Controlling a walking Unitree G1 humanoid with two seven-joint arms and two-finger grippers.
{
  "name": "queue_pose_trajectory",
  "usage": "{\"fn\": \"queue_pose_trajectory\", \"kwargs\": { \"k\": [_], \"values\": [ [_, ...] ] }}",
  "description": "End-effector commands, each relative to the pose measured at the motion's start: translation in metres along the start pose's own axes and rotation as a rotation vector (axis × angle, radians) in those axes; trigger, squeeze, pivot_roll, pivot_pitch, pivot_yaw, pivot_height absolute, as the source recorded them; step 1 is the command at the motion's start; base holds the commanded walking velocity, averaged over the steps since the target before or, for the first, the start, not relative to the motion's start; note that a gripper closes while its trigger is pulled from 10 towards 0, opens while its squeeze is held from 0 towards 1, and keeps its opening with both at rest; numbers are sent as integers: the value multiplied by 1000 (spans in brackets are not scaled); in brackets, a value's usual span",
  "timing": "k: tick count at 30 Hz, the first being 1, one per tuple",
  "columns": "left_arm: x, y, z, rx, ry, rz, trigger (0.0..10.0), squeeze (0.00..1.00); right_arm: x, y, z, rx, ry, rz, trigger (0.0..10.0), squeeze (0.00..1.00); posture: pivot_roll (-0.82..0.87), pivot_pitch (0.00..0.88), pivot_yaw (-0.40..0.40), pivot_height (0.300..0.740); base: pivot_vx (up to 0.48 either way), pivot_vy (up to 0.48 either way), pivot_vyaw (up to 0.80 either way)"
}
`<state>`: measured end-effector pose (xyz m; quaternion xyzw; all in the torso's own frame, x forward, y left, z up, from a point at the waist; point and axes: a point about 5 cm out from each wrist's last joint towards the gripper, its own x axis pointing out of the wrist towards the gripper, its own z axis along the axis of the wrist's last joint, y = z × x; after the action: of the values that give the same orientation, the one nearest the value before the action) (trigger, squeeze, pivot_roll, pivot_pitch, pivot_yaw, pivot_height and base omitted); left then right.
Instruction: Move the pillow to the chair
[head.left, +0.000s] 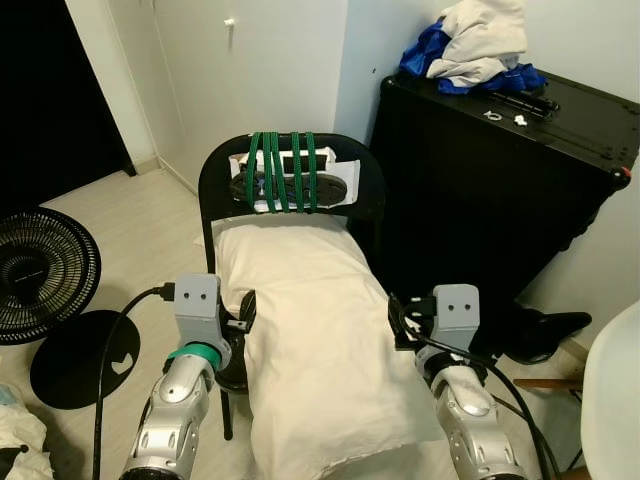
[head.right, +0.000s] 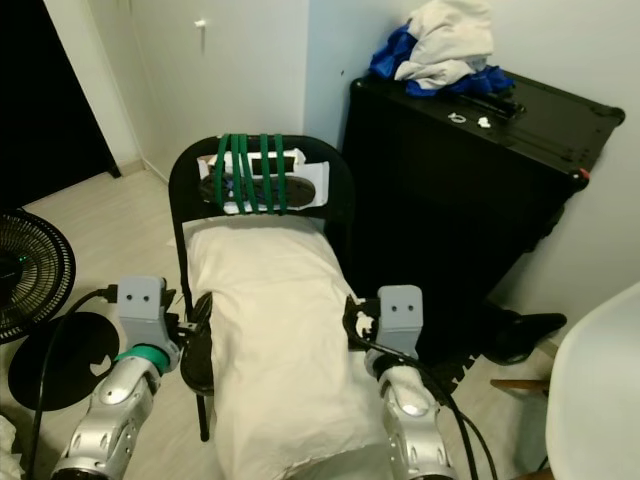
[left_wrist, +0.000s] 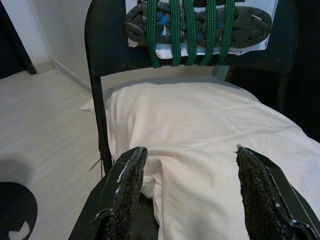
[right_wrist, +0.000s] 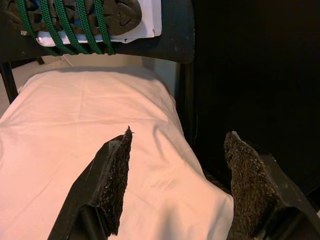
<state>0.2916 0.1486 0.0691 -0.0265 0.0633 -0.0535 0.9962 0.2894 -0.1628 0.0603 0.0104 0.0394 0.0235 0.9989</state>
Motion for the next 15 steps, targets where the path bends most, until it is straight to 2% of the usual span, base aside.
{"fn": "queue_pose_trajectory", "kwargs": {
  "k": [1, 7, 15],
  "values": [
    [0, 0, -1, -2, 15, -10, 10000, 0, 0, 0, -2, 16, 4, -9, 10000, 0, 48, 0, 66, 740, 0, 0, 0],
    [2, -3, 1, -1, 14, -13, 10000, 0, 0, 1, -2, 1, 7, 16, 10000, 0, 48, 0, 61, 740, 0, 0, 0],
    [0, -4, -2, 0, 34, -19, 10000, 0, 3, 4, 1, -1, -2, 35, 10000, 0, 54, 0, 65, 740, 0, 0, 800]
  ]
}}
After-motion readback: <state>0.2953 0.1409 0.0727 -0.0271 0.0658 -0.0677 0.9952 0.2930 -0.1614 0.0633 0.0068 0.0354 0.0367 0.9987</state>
